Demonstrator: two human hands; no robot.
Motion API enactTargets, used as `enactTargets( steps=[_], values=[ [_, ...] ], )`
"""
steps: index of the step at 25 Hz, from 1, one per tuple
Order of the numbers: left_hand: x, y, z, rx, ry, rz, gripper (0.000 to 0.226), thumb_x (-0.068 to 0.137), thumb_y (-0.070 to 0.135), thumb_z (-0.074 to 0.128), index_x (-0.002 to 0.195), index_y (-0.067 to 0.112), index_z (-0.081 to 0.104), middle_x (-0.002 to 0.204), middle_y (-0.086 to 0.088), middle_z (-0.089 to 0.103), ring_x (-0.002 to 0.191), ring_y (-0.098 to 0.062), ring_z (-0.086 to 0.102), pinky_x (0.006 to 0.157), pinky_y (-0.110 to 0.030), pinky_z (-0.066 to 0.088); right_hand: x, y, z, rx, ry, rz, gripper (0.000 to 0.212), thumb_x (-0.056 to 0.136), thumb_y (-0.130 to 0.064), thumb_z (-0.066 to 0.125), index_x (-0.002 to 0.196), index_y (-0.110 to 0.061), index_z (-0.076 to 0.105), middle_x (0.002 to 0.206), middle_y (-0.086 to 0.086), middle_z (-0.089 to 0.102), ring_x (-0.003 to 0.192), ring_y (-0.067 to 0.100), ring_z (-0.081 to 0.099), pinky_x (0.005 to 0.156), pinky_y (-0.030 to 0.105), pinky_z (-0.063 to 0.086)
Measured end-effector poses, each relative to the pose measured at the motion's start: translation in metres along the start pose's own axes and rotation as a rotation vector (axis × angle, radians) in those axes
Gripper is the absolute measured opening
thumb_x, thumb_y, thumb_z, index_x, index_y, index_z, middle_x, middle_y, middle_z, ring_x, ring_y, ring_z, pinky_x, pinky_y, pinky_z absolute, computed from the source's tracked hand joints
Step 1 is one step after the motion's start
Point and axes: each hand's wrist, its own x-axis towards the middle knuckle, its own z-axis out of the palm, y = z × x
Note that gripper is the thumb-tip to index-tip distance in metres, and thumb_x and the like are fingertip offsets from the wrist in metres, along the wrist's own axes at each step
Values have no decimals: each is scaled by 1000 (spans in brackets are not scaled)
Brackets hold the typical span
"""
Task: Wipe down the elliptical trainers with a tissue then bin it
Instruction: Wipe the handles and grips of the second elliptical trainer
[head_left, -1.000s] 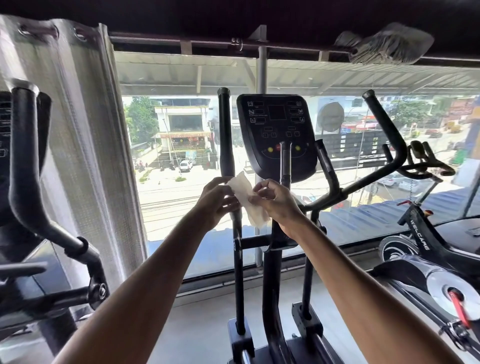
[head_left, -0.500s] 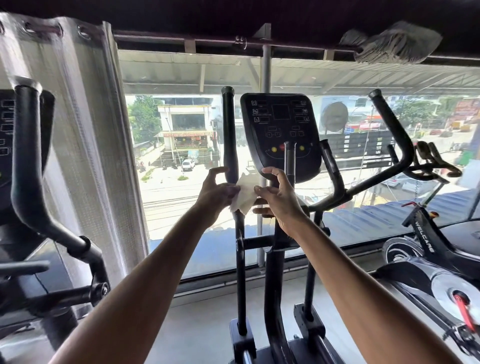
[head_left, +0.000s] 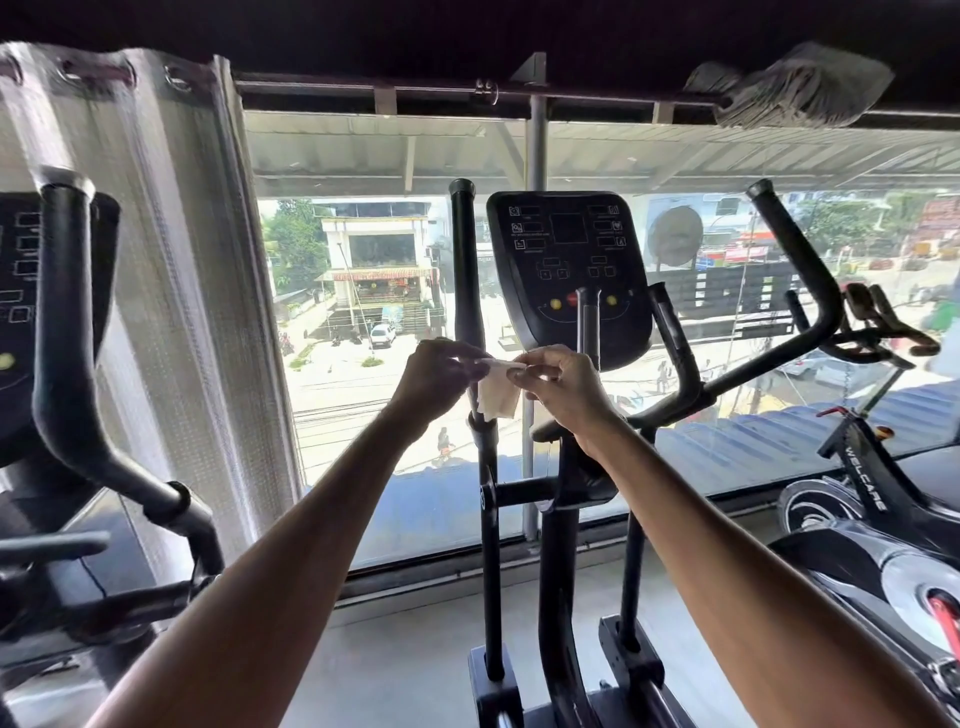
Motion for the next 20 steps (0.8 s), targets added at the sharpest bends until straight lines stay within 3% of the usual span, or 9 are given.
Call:
enactTargets(
  steps=[3, 7, 10, 12, 16, 18, 20],
  values=[
    [5, 9, -4, -25, -8, -39, 5, 92, 10, 75, 92, 13, 78, 99, -9, 76, 97, -29, 73, 85, -45, 60, 8, -6, 3, 37, 40, 22, 19, 84, -18, 81, 100, -12, 72, 98, 0, 74, 89, 17, 73, 72, 32, 59],
    [9, 22, -2, -139, 143, -130, 3, 91, 5, 75, 93, 8, 74, 101, -18, 77, 88, -33, 77, 75, -50, 66, 16, -16, 17, -142, 309, -113, 27, 78, -33, 86, 90, -20, 66, 91, -8, 69, 75, 9, 64, 69, 27, 54],
    [14, 36, 3, -183, 221, -148, 2, 91, 6, 75, 90, 7, 73, 100, -21, 76, 80, -33, 78, 66, -43, 66, 22, -28, 27, -137, 197, -133, 25, 81, -31, 84, 100, -17, 75, 102, -5, 74, 75, 4, 68, 67, 27, 58],
    [17, 46, 2, -234, 172, -145, 6, 92, 12, 76, 92, 7, 74, 96, -22, 76, 78, -33, 78, 71, -45, 66, 25, -33, 31, -157, 152, -136, 31, 83, -35, 82, 109, -17, 76, 107, -5, 75, 82, 6, 71, 69, 31, 61],
    [30, 58, -7, -305, 55, -136, 20, 100, 21, 66, 106, 3, 73, 96, -15, 80, 87, -28, 79, 82, -43, 64, 48, -37, 29, -70, 248, -173, 23, 90, -17, 75, 110, -7, 75, 97, -1, 75, 87, 16, 71, 78, 39, 62],
    [43, 62, -8, -284, 128, -115, 13, 99, 18, 65, 100, 8, 74, 97, -13, 80, 88, -27, 78, 81, -43, 63, 70, -39, 27, -42, 292, -180, 24, 88, -12, 76, 111, -6, 74, 100, 7, 76, 88, 18, 72, 80, 41, 62],
    [62, 62, -7, -275, 212, -117, 12, 95, 12, 65, 88, 13, 74, 94, -16, 78, 85, -28, 75, 82, -44, 63, 98, -44, 30, -44, 359, -184, 18, 86, -19, 80, 103, -14, 76, 95, 2, 77, 85, 18, 74, 77, 47, 62]
  ],
)
